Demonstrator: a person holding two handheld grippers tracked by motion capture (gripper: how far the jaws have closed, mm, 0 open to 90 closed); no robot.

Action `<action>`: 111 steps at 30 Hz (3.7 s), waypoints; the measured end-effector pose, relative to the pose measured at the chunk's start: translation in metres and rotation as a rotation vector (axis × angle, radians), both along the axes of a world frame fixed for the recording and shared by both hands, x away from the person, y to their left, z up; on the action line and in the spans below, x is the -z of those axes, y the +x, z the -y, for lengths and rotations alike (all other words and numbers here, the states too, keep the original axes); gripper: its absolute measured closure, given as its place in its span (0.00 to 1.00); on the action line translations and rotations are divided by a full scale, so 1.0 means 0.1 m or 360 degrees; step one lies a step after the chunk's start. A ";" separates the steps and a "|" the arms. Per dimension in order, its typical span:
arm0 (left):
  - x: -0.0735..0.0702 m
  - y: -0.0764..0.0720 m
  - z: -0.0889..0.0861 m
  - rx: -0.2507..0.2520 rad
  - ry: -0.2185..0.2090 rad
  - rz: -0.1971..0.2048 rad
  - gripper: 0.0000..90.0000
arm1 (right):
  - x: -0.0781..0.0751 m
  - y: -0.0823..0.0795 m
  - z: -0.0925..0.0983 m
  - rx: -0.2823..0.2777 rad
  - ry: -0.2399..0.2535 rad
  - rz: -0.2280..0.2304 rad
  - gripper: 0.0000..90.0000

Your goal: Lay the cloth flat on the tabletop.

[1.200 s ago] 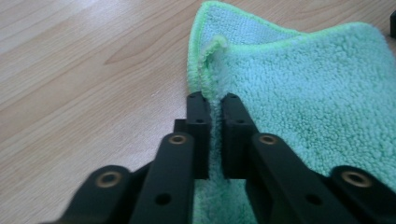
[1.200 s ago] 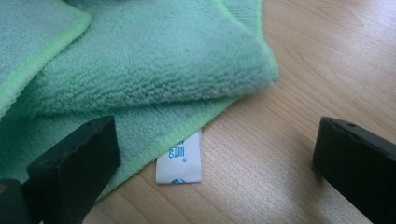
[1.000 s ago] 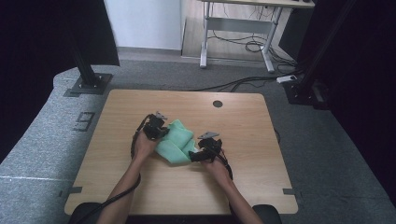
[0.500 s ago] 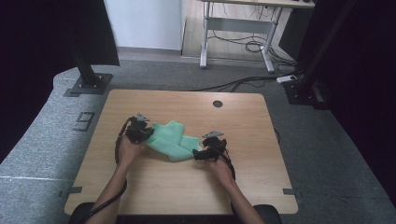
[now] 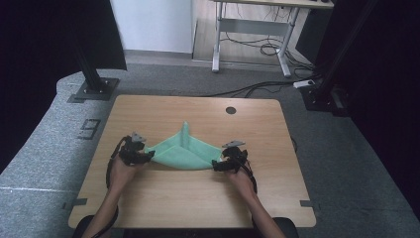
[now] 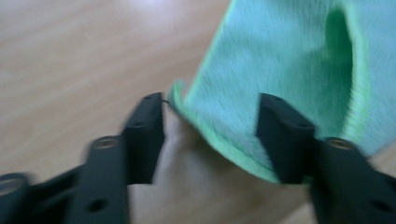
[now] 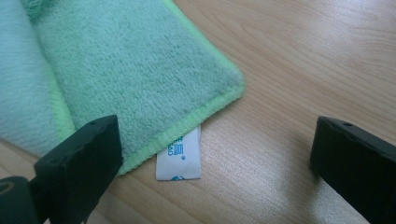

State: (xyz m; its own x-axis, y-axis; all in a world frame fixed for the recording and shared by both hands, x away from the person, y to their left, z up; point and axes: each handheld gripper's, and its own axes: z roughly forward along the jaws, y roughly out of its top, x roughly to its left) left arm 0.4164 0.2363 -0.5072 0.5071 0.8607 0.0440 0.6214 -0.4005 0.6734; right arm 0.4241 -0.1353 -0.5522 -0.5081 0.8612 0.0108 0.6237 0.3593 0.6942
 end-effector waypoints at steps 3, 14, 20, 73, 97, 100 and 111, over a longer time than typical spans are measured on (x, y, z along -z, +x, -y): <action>-0.04 0.07 0.04 0.0006 -0.0004 0.0008 0.35 | -0.01 0.01 0.00 -0.0010 -0.0006 -0.0011 0.03; 0.26 0.19 0.10 -0.0029 0.0039 -0.0135 0.30 | -0.04 -0.02 0.15 0.0034 -0.0078 -0.0005 0.04; 0.27 -0.05 0.24 0.0034 0.0038 -0.0124 0.30 | -0.05 0.04 0.25 0.0086 -0.0114 0.0013 0.04; 0.29 -0.28 0.46 0.0227 -0.0062 -0.0002 0.20 | -0.27 0.12 -0.22 -0.0328 -0.0006 -0.0023 0.17; 0.40 -0.25 0.42 0.0174 -0.0093 -0.0015 0.19 | -0.48 -0.19 -0.44 -0.0713 -0.0029 -0.0029 0.91; 0.40 -0.25 0.42 0.0171 -0.0096 -0.0015 0.19 | -0.51 -0.30 -0.29 -0.0705 -0.0018 -0.0027 0.88; 0.39 -0.24 0.42 0.0176 -0.0096 -0.0024 0.19 | -0.44 -0.75 0.43 -0.0571 0.0084 -0.0043 0.67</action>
State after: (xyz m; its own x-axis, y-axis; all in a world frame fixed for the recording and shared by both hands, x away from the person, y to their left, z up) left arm 0.3922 0.1944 -0.5467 0.5993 0.8004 -0.0146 0.5861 -0.4263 0.6890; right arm 0.3492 -0.1778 -0.5079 -0.7768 0.6261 0.0681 0.4828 0.5226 0.7027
